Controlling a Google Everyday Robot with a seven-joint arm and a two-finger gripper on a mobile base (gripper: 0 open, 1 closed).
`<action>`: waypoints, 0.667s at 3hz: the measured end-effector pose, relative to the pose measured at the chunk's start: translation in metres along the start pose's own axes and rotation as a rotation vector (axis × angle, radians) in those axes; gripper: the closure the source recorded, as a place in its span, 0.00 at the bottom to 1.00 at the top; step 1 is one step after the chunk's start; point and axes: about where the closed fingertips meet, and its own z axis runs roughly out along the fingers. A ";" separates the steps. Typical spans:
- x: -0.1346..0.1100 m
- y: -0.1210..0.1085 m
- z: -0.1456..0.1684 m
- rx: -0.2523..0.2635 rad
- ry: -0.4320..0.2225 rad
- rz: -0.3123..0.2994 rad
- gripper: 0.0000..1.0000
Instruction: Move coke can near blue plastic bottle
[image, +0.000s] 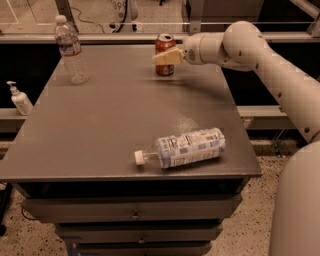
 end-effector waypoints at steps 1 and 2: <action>-0.004 0.006 0.003 -0.031 -0.021 0.033 0.39; -0.013 0.018 -0.006 -0.068 -0.055 0.056 0.62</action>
Offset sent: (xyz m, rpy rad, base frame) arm -0.0328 0.0087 0.0296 0.1488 0.0197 0.0798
